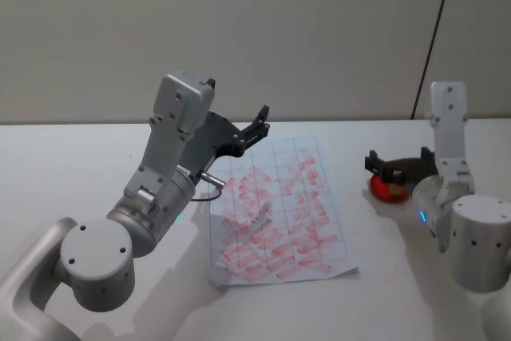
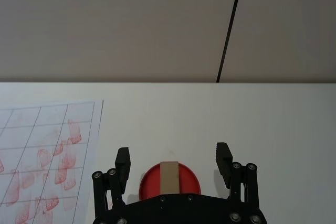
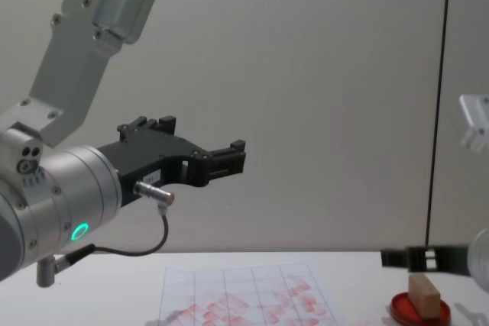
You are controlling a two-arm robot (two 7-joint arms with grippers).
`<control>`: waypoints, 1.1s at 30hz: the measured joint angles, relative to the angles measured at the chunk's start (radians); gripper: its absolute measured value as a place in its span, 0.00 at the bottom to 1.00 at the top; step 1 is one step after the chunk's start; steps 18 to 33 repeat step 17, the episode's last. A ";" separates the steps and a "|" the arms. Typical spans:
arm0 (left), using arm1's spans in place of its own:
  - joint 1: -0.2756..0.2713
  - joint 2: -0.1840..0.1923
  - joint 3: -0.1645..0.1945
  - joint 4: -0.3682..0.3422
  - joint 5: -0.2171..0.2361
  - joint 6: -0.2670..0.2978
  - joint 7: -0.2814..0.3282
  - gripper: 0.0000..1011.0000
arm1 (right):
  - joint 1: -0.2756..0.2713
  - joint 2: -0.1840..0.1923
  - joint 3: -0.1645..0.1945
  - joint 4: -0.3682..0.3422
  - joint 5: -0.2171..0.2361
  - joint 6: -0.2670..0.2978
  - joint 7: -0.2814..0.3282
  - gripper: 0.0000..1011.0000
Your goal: Use the one hand to pick up the stamp and affix it onto the A4 paper.
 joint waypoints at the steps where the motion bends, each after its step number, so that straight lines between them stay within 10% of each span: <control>1: 0.000 0.000 0.000 0.000 0.000 0.000 0.000 0.99 | -0.002 0.001 0.000 -0.005 -0.002 -0.006 0.000 0.99; 16: 0.000 0.000 0.000 0.000 0.000 0.000 0.000 0.99 | -0.067 0.028 0.008 -0.136 -0.046 -0.145 0.006 0.99; 33: 0.000 0.000 0.000 0.000 0.000 0.000 0.000 0.99 | -0.069 0.029 0.009 -0.141 -0.048 -0.149 0.007 0.99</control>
